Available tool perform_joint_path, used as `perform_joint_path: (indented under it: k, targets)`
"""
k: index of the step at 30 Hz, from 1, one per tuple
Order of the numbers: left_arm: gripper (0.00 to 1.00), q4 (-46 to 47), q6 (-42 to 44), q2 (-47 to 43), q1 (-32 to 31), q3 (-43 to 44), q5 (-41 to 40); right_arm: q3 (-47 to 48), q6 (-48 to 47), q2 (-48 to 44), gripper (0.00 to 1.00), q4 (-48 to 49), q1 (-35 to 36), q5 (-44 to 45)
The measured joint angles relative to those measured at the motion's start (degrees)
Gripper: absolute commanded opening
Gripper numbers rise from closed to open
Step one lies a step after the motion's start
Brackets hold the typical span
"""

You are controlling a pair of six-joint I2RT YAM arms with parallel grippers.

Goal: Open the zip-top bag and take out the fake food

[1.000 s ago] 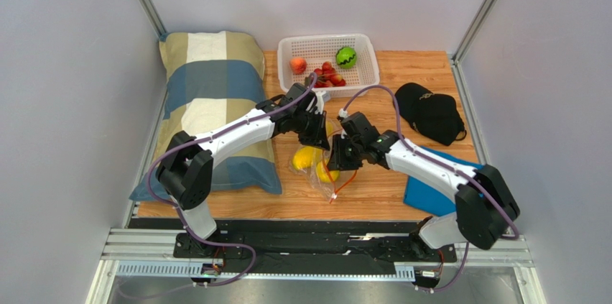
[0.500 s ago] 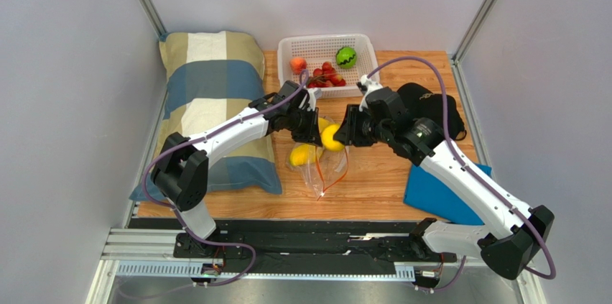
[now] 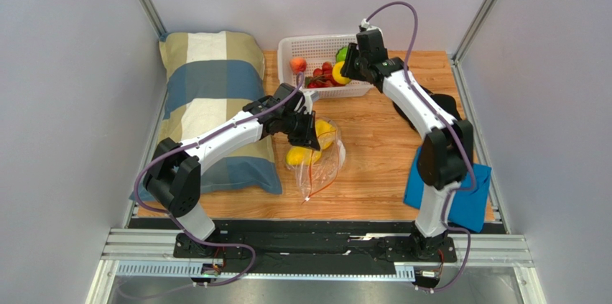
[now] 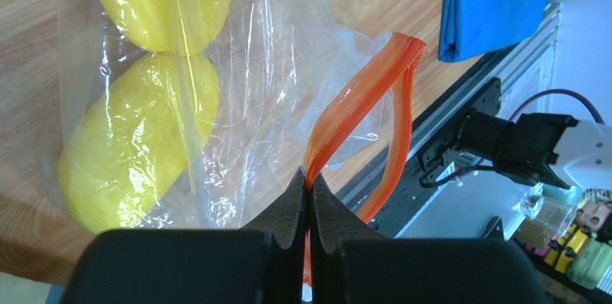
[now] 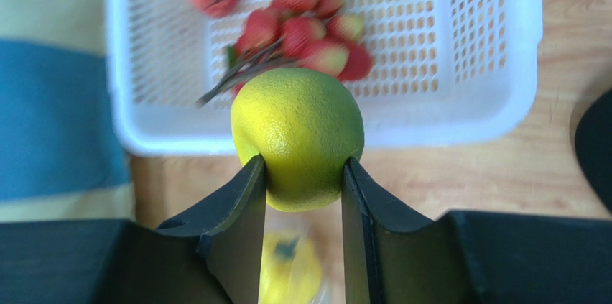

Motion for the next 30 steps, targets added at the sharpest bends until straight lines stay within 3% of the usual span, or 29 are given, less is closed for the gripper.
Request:
perform_joint_path:
  k: [4,8,13,17,21,26,30]
  targets:
    - [0.00,-0.35,0.44,0.02,0.00,0.94,1.55,12.00,-1.25,14.95,0.13,-1.77,-3.50,-0.17]
    - [0.00,-0.31,0.79,0.13,0.00,3.19,3.76,21.70,-3.80,23.74,0.53,-6.49,-5.44,-0.17]
    - [0.00,0.55,0.85,0.35,0.00,4.48,6.08,27.43,-6.14,25.62,0.73,-12.55,-5.44,-0.13]
    - [0.00,0.76,0.66,1.16,0.04,4.87,6.67,25.44,-7.13,22.32,0.69,-16.63,-5.16,-1.03]
    - [0.00,1.46,-0.09,2.01,0.04,5.27,7.04,14.10,-7.02,12.07,0.63,-19.41,-4.57,-3.82]
    - [0.00,2.71,-2.45,3.08,-0.02,6.47,7.72,-10.16,-5.07,-14.12,0.52,-19.45,-1.92,-8.87]
    - [0.00,3.93,-4.76,3.89,-0.61,8.79,8.33,-21.92,-2.73,-32.83,0.47,-17.38,2.71,-14.62]
